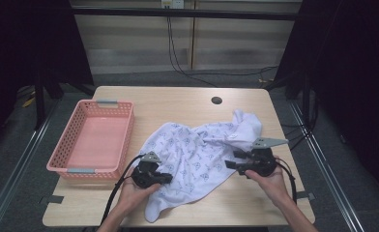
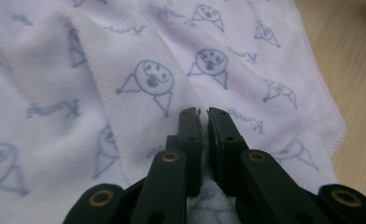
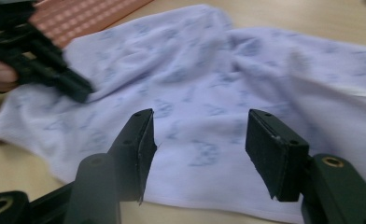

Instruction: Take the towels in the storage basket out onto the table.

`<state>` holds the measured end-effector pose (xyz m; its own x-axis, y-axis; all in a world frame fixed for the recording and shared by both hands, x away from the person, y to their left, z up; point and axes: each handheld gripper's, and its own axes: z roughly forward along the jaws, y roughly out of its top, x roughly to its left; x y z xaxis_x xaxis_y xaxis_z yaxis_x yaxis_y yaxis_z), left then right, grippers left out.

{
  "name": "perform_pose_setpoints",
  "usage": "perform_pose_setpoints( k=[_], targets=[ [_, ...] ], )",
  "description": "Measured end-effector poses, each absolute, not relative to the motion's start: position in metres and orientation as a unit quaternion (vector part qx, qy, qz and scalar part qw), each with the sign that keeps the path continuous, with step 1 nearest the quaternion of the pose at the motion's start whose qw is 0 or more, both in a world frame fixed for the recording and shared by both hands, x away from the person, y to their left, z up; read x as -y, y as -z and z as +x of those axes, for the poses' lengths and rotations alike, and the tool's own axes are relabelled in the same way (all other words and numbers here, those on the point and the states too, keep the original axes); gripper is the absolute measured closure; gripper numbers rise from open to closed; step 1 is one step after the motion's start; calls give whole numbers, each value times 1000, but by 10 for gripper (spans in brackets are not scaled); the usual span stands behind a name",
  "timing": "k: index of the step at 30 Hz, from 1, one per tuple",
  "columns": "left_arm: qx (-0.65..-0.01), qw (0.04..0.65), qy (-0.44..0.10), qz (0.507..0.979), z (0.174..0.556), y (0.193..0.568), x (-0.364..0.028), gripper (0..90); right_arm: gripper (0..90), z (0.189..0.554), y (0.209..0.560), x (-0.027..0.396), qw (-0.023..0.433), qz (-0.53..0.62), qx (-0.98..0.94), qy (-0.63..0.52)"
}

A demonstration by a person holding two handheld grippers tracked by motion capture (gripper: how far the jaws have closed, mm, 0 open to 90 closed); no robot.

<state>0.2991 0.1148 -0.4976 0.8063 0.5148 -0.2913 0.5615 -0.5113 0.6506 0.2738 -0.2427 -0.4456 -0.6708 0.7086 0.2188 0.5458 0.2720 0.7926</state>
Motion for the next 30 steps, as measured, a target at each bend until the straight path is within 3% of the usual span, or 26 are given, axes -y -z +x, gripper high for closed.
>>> perform_pose_setpoints(
  k=[2, 6, 9, 12, 20, 23, 26, 30],
  targets=[
    [-308, 387, 32, 869, 298, 498, -109, 842, 424, 272, 449, 235, 86, 388, -799, -450],
    [-296, 392, 48, 869, 298, 499, -81, 827, 442, 265, 464, 212, 37, 369, -812, -451],
    [-289, 393, 50, 871, 298, 498, -69, 756, 454, 256, 476, 187, 2, 337, -830, -445],
    [-291, 412, 52, 862, 297, 490, -75, 672, 454, 254, 481, 171, -10, 315, -844, -434],
    [-333, 470, 21, 817, 300, 464, -130, 644, 486, 250, 493, 131, -23, 270, -864, -425],
    [-337, 471, 15, 815, 298, 463, -142, 632, 580, 249, 498, 127, -22, 267, -870, -415],
    [-343, 471, 11, 813, 296, 463, -149, 618, 844, 248, 501, 130, -23, 273, -874, -401],
    [-346, 456, 3, 820, 294, 466, -151, 609, 866, 254, 499, 158, -14, 299, -872, -387]
  ],
)
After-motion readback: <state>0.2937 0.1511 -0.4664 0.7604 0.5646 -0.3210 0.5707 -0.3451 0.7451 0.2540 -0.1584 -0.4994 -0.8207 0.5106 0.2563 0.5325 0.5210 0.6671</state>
